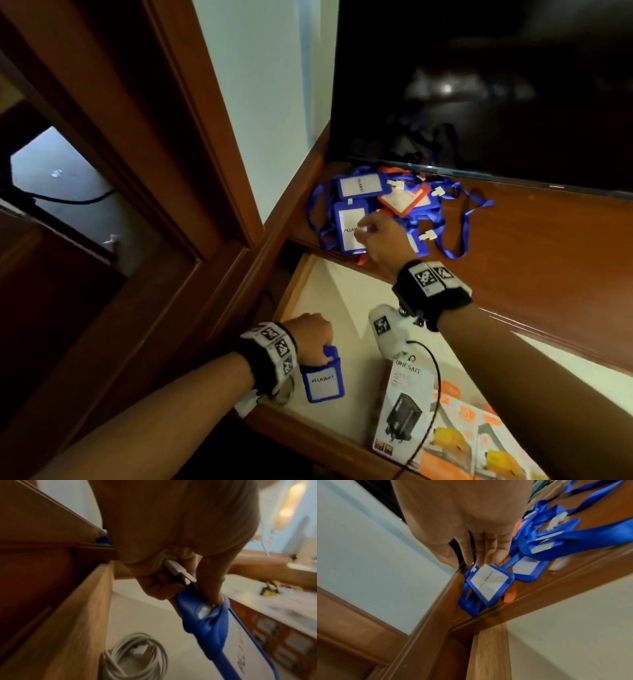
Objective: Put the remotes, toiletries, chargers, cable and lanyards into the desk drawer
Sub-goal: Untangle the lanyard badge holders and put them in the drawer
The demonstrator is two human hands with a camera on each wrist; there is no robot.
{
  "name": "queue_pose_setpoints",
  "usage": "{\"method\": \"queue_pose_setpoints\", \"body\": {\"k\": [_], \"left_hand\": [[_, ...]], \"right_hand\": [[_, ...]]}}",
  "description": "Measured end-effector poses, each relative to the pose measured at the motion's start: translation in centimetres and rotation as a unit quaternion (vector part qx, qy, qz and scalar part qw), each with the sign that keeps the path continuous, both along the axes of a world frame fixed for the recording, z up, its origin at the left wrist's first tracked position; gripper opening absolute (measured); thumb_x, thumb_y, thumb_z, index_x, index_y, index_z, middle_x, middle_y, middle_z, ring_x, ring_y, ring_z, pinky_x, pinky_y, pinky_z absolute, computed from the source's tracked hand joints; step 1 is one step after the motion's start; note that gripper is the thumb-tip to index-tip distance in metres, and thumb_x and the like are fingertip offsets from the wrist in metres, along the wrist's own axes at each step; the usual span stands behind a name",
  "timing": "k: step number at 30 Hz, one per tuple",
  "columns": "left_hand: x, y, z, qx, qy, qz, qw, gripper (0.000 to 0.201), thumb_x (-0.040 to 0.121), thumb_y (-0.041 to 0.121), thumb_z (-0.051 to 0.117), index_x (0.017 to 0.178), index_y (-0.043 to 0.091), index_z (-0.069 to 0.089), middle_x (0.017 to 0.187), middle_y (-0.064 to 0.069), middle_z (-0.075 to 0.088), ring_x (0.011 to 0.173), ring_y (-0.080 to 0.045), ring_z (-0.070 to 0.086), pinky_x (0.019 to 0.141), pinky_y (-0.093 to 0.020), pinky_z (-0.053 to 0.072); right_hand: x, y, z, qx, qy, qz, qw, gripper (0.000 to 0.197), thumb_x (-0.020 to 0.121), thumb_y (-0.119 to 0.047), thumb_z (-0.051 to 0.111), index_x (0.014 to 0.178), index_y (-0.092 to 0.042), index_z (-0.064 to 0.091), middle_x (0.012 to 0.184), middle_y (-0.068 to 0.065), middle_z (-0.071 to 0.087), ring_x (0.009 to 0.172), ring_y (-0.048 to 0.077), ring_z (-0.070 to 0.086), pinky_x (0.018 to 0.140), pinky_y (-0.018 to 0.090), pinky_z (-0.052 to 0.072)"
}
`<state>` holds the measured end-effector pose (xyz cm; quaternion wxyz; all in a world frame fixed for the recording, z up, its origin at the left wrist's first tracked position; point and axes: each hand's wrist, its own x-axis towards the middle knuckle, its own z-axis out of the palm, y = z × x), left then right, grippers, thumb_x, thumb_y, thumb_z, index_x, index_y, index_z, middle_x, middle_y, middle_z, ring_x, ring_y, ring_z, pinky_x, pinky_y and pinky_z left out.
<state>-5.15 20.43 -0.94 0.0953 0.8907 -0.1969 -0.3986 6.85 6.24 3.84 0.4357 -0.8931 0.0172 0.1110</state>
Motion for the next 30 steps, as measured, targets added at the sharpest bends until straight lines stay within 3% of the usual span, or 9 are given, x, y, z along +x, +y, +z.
{"method": "queue_pose_setpoints", "body": {"k": [3,5,9,12,14,20,24,27,30], "left_hand": [[-0.1,-1.2,-1.2,0.031,0.007,-0.085,0.996,0.025,0.086,0.024,0.061,0.077,0.001,0.060,0.087,-0.018,0.060,0.074,-0.032,0.059,0.058,-0.032,0.042],[0.1,-1.8,-1.7,0.035,0.007,-0.122,0.992,0.021,0.086,0.019,0.060,0.074,0.003,0.054,0.086,-0.018,0.059,0.066,-0.028,0.052,0.052,-0.029,0.037],[0.4,-2.7,-3.0,0.033,0.012,-0.154,0.987,0.026,0.085,0.018,0.061,0.068,0.006,0.047,0.075,-0.012,0.051,0.067,-0.027,0.051,0.056,-0.032,0.042],[0.7,-3.2,-3.9,0.035,0.016,-0.179,0.983,0.019,0.085,0.020,0.062,0.079,0.003,0.055,0.083,-0.015,0.056,0.074,-0.032,0.057,0.061,-0.035,0.046],[0.8,-3.4,-4.6,0.043,0.019,-0.199,0.979,0.017,0.083,0.017,0.063,0.076,0.004,0.054,0.079,-0.014,0.054,0.073,-0.032,0.057,0.059,-0.034,0.045],[1.0,-3.4,-6.1,0.064,0.020,-0.199,0.978,0.013,0.082,0.014,0.063,0.078,0.004,0.056,0.089,-0.017,0.062,0.075,-0.032,0.061,0.061,-0.033,0.049],[1.2,-3.3,-6.7,0.098,0.000,-0.171,0.980,0.016,0.086,0.019,0.063,0.090,0.004,0.062,0.101,-0.015,0.064,0.088,-0.031,0.063,0.071,-0.035,0.051],[1.4,-3.5,-6.6,0.119,-0.029,-0.179,0.976,0.022,0.087,0.023,0.063,0.099,0.004,0.064,0.108,-0.014,0.063,0.098,-0.032,0.061,0.075,-0.037,0.049],[1.2,-4.1,-6.1,0.127,-0.032,-0.206,0.970,0.018,0.089,0.011,0.059,0.102,-0.001,0.064,0.110,-0.017,0.063,0.099,-0.034,0.061,0.075,-0.038,0.048]], "right_hand": [[2.8,1.8,-1.1,-0.087,-0.009,0.010,0.996,0.051,0.083,-0.026,0.067,0.126,-0.005,0.049,0.129,0.020,0.046,0.116,0.036,0.048,0.096,0.037,0.040],[3.7,2.8,-1.8,-0.136,0.001,0.000,0.991,0.065,0.081,-0.037,0.069,0.130,-0.003,0.042,0.136,0.022,0.035,0.127,0.041,0.036,0.103,0.044,0.035],[4.3,4.3,-2.3,-0.213,0.009,-0.034,0.976,0.084,0.072,-0.053,0.072,0.132,-0.006,0.036,0.142,0.017,0.028,0.131,0.040,0.029,0.101,0.050,0.037],[4.4,5.0,-2.5,-0.250,0.010,-0.042,0.967,0.083,0.071,-0.050,0.074,0.130,-0.006,0.037,0.138,0.014,0.034,0.127,0.037,0.034,0.095,0.049,0.041],[4.6,5.1,-2.4,-0.257,0.012,-0.043,0.966,0.081,0.069,-0.043,0.077,0.128,-0.006,0.037,0.134,0.014,0.039,0.124,0.036,0.037,0.093,0.047,0.042],[5.1,4.0,-1.5,-0.150,-0.008,-0.066,0.986,0.089,0.060,-0.036,0.082,0.130,-0.010,0.033,0.128,0.013,0.046,0.117,0.034,0.046,0.089,0.048,0.048],[5.2,2.0,1.1,0.001,-0.046,-0.090,0.995,0.078,0.062,-0.031,0.080,0.126,-0.009,0.040,0.118,0.009,0.055,0.107,0.028,0.054,0.079,0.033,0.045],[4.7,0.0,4.0,0.136,-0.060,-0.112,0.983,0.073,0.058,-0.029,0.078,0.122,-0.011,0.046,0.112,0.005,0.060,0.102,0.024,0.059,0.082,0.034,0.049],[3.0,-2.5,6.8,0.256,-0.067,-0.129,0.956,0.063,0.061,-0.024,0.075,0.116,-0.011,0.048,0.109,0.006,0.062,0.098,0.021,0.063,0.085,0.038,0.055]]}}
